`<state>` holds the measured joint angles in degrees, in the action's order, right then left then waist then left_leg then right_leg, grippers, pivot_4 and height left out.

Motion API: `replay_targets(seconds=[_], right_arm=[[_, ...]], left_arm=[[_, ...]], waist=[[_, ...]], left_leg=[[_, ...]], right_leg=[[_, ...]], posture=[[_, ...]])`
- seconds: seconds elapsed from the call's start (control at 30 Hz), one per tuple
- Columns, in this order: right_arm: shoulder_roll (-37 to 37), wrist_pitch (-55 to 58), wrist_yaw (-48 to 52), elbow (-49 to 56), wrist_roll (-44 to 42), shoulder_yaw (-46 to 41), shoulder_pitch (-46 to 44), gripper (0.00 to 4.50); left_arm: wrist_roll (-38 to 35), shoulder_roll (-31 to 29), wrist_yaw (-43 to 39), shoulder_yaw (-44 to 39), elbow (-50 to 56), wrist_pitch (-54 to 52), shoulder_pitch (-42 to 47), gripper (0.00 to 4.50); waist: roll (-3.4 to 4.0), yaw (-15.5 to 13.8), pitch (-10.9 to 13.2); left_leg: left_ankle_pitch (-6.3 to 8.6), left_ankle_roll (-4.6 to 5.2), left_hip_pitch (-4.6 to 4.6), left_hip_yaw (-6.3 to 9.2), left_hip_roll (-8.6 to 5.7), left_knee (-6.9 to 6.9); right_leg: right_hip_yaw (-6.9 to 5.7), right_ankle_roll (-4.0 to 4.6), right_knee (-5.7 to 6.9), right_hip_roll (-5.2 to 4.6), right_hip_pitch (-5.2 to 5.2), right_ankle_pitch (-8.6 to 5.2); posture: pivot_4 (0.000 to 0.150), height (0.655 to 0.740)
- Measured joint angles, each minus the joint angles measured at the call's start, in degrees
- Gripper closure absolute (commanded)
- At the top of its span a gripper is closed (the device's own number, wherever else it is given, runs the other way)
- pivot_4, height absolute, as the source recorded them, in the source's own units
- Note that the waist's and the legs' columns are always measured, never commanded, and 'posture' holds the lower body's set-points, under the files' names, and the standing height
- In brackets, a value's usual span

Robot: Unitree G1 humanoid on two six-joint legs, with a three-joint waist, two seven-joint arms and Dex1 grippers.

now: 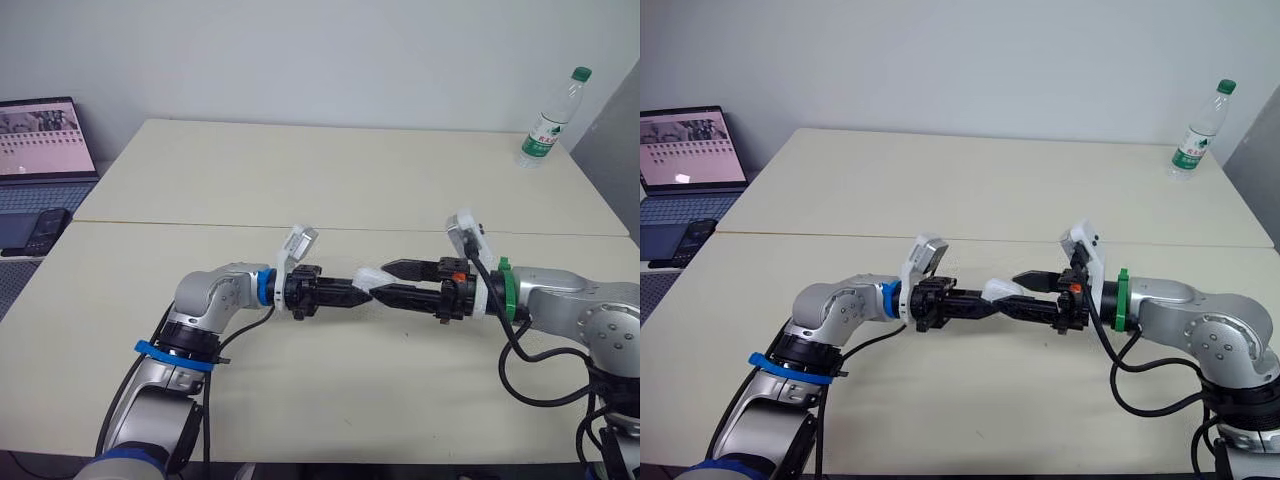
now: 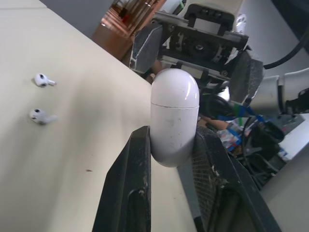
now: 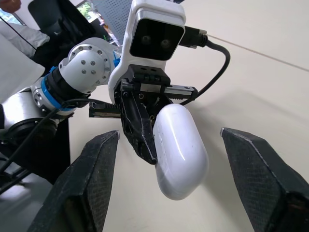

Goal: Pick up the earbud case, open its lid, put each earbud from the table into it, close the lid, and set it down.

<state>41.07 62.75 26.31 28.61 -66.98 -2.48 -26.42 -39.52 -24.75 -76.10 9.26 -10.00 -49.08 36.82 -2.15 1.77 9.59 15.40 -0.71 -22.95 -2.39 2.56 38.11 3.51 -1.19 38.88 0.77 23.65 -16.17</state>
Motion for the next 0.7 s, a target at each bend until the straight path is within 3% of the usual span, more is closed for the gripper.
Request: replay_targets(seconds=[0.3, 0.7], right_arm=[[0.39, 1.16, -2.66, -0.59, 6.76, 2.95, -2.52, 0.90], [-1.40, 2.01, -4.04, -4.77, 8.67, 2.21, -6.37, 0.90]], left_arm=[[1.35, 1.00, 0.14, -0.13, -1.29, 4.07, -0.01, 3.72], [2.37, 0.84, -0.84, -0.64, -1.87, 5.95, -0.58, 3.72]], waist=[[0.00, 0.02, 0.00], [0.00, -0.01, 0.00]], left_leg=[[0.00, 0.00, 0.00, 0.02, -0.01, 0.01], [0.00, 0.00, -0.01, 0.03, -0.02, 0.01]], right_leg=[[-0.02, 0.01, 0.02, 0.00, 0.00, 0.00], [-0.04, 0.01, 0.03, -0.01, 0.00, 0.01]], posture=[[0.150, 0.7362], [0.150, 0.7362]])
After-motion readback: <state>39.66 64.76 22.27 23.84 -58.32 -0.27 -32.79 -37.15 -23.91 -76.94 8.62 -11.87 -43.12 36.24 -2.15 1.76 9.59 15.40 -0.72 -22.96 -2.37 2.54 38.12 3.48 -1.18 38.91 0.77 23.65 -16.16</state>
